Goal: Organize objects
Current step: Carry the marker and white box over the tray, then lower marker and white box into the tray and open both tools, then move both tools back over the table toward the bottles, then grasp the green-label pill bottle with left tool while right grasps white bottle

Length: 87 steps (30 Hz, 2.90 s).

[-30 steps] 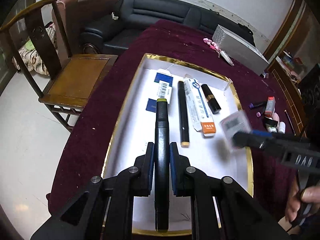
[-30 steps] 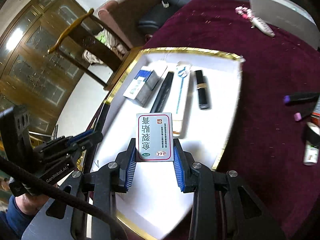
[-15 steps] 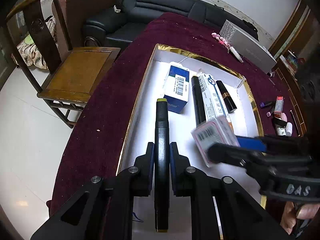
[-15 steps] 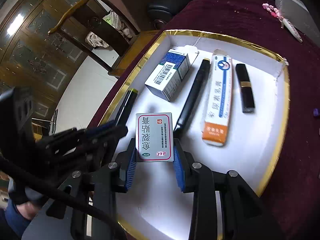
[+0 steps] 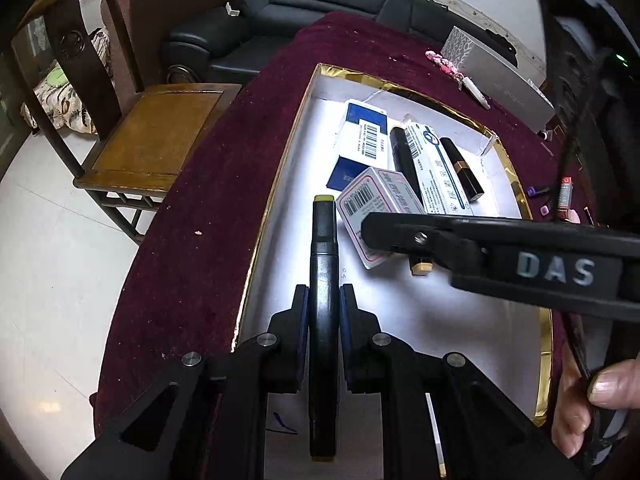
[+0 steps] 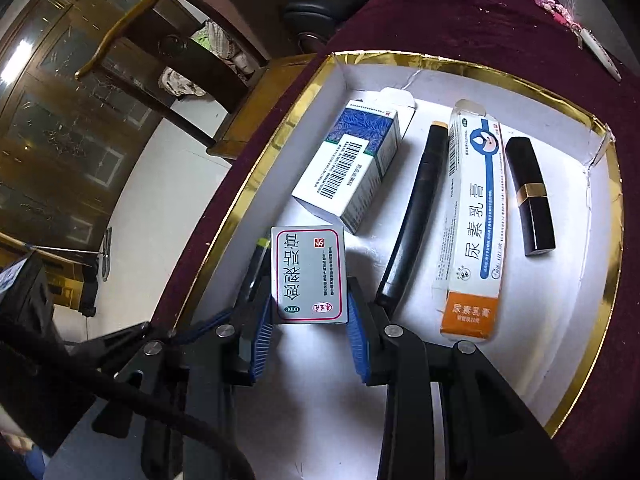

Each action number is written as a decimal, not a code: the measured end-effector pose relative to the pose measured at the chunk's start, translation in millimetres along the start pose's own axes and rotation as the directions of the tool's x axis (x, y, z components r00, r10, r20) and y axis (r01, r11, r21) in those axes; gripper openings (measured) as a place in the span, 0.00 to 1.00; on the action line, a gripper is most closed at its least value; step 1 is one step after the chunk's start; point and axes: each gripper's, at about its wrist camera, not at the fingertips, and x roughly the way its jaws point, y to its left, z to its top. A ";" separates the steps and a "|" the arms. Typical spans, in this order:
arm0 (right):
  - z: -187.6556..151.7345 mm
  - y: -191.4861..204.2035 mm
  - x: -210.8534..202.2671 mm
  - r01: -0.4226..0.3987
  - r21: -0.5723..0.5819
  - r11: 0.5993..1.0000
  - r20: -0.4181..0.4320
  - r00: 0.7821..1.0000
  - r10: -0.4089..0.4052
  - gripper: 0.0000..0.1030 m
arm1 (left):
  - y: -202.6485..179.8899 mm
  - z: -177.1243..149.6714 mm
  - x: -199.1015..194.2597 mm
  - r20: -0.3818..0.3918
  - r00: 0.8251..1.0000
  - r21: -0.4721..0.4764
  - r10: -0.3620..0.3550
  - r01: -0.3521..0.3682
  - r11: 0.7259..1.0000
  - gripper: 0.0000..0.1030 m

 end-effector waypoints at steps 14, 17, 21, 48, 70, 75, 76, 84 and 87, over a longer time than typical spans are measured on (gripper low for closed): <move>5.4 5.8 6.5 0.001 -0.017 1.000 -0.026 1.000 -0.001 0.40 | 5.3 -2.5 -3.8 0.004 1.000 -0.037 0.015 -0.015 0.999 0.13; 3.7 8.2 1.4 -0.007 -0.031 0.999 -0.020 1.000 0.007 0.44 | 5.8 -3.2 -5.2 -0.001 1.000 -0.048 0.017 -0.017 0.999 0.14; -0.7 8.9 -13.9 -0.016 -0.048 0.999 0.010 1.000 0.016 0.44 | 3.0 -4.2 -12.9 0.013 1.000 -0.060 0.021 -0.020 0.998 0.14; -122.5 -220.6 -194.1 0.042 0.392 0.919 0.209 0.969 -0.134 0.48 | -233.8 6.5 -5.9 -0.027 0.988 0.203 -0.155 0.157 0.967 0.14; -216.4 -335.7 -261.9 0.101 0.557 0.825 0.187 0.952 -0.243 0.48 | -364.3 26.4 69.9 -0.110 0.979 0.219 -0.173 0.193 0.956 0.18; -222.6 -345.4 -264.3 0.106 0.555 0.825 0.178 0.953 -0.243 0.48 | -378.2 39.3 90.0 -0.104 0.987 0.243 -0.123 0.145 0.959 0.33; -223.3 -346.9 -264.0 0.106 0.555 0.825 0.177 0.954 -0.242 0.48 | -380.6 41.9 94.9 -0.105 0.988 0.249 -0.115 0.138 0.959 0.33; -212.7 -348.1 -260.9 0.087 0.549 0.831 0.183 0.958 -0.221 0.48 | -369.1 34.7 108.6 -0.120 0.985 0.266 -0.125 0.153 0.952 0.28; -201.3 -343.6 -257.8 0.069 0.545 0.835 0.194 0.959 -0.206 0.48 | -354.3 7.9 89.2 -0.166 0.972 0.260 -0.164 0.204 0.944 0.27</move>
